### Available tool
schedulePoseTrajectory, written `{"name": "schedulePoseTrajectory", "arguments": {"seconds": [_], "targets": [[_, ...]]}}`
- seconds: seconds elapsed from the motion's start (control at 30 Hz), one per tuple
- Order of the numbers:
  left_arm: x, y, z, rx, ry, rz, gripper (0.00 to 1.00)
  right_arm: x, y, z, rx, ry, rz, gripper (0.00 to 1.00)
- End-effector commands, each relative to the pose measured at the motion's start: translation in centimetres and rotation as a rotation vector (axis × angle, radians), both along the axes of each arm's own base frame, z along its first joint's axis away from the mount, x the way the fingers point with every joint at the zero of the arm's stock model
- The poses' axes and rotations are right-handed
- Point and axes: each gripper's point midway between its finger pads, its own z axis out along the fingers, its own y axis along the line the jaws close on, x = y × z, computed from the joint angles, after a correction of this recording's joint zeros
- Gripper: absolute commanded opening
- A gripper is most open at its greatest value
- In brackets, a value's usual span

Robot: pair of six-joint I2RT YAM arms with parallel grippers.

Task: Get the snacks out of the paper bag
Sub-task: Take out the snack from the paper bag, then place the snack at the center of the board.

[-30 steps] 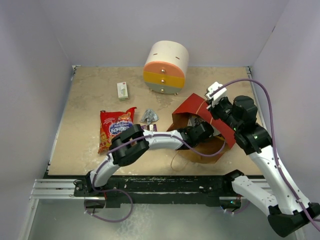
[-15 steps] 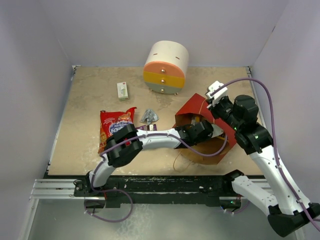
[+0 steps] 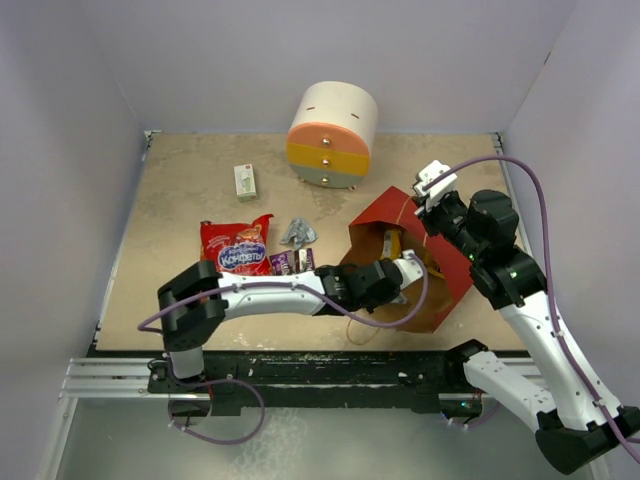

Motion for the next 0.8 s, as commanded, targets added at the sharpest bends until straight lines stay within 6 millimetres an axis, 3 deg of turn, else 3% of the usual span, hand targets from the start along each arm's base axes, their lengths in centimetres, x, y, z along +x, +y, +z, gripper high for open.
{"name": "schedulePoseTrajectory", "arguments": {"seconds": [0.0, 0.33, 0.57, 0.77], "targets": [[-1.2, 2.3, 3.3, -0.125, 0.074, 0.142, 0.00, 0.4, -0.2, 2.2, 0.037, -0.067, -0.020, 0.00], [-2.0, 7.5, 10.2, -0.271, 0.049, 0.256, 0.00, 0.5, 0.1, 1.9, 0.050, -0.058, -0.015, 0.00], [-2.7, 13.0, 10.4, -0.325, 0.040, 0.358, 0.00, 0.5, 0.3, 2.0, 0.056, -0.054, -0.009, 0.00], [-1.9, 18.7, 10.5, -0.264, -0.021, 0.568, 0.00, 0.6, 0.2, 1.6, 0.052, -0.044, -0.013, 0.00]]}}
